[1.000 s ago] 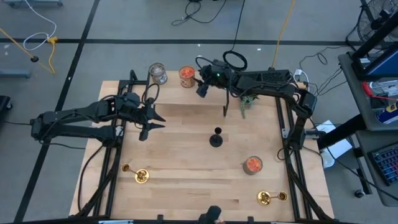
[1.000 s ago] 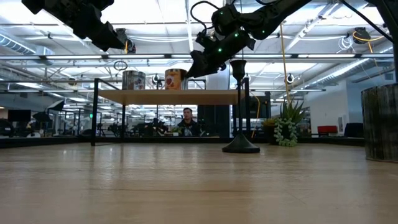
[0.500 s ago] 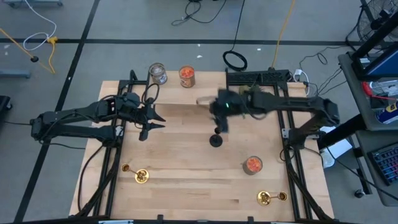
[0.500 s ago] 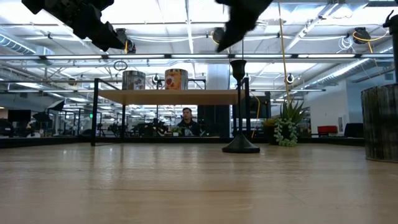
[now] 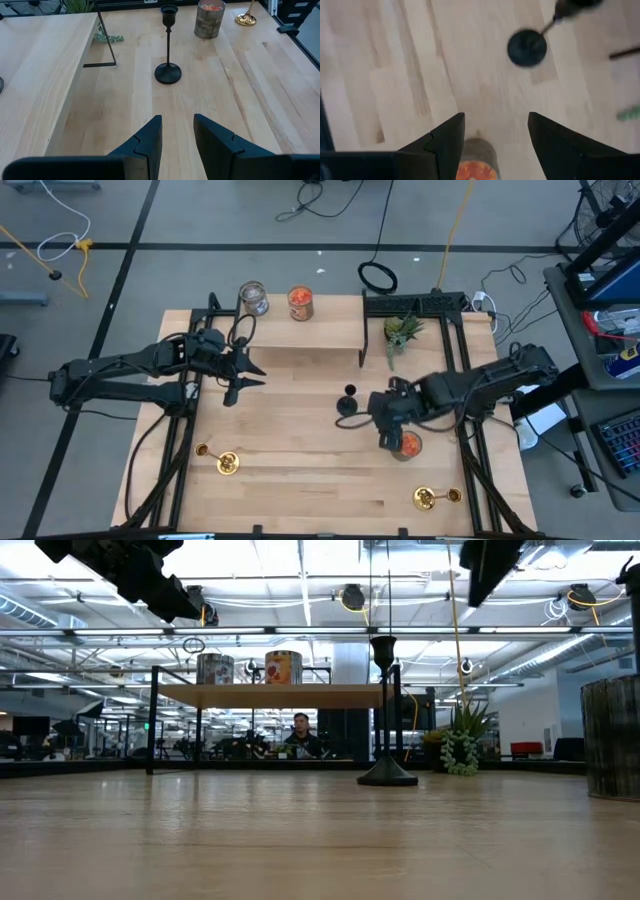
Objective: Pick & Place candle stick holders
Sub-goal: Put the orange scented candle on the shelf
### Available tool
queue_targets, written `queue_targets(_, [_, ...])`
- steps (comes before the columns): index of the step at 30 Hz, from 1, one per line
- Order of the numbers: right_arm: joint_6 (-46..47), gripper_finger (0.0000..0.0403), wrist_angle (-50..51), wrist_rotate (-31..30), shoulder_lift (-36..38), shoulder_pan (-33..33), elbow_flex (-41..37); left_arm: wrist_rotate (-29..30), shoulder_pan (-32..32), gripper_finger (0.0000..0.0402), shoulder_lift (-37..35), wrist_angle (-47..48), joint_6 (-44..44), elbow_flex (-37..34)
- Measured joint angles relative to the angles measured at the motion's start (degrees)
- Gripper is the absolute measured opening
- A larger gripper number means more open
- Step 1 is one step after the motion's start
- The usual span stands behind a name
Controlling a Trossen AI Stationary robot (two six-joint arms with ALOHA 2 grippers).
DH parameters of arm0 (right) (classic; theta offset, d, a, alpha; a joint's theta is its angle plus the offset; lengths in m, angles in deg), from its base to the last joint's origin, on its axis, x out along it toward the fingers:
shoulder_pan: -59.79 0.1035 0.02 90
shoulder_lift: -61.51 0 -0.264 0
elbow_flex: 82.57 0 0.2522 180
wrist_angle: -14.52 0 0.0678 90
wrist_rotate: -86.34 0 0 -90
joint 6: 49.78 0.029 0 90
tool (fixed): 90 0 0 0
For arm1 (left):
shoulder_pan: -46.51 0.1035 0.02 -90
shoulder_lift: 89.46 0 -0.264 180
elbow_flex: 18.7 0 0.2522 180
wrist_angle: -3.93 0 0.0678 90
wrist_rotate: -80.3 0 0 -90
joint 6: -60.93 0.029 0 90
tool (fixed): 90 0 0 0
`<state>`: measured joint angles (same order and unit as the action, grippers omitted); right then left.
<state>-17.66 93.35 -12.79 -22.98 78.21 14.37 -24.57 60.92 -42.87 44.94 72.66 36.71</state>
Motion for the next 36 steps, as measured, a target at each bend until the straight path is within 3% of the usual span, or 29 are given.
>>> queue_targets(4, [10.1, 0.0215, 3.6, 1.6, 0.3, 0.9, -3.8, 0.0, 0.0, 0.0118, 0.0, 0.0, 0.0, 0.0])
queue_targets(9, [24.3, 0.0215, 3.9, 11.5, 0.3, 0.7, -11.7, 1.9, 0.0, 0.0118, 0.0, 0.0, 0.1, 0.0])
queue_targets(16, [36.4, 0.0215, 4.2, 23.0, 0.3, 0.7, -21.9, 8.6, 0.0, 0.0118, 0.0, -0.1, 1.9, 0.0])
queue_targets(24, [39.6, 0.0200, 3.3, 24.4, 0.5, 0.3, -24.3, 12.0, 0.0, 0.0118, 0.0, -1.6, 2.8, 0.0])
queue_targets(29, [38.4, 0.0153, 3.3, 23.7, 1.4, 0.3, -24.3, 12.0, 0.0, 0.0118, 0.0, -1.6, 2.7, 0.0])
queue_targets(36, [34.2, 0.0072, 3.5, 18.3, 4.2, -0.6, -24.3, 12.0, 0.0, 0.0118, 0.0, -1.4, 1.6, 0.0])
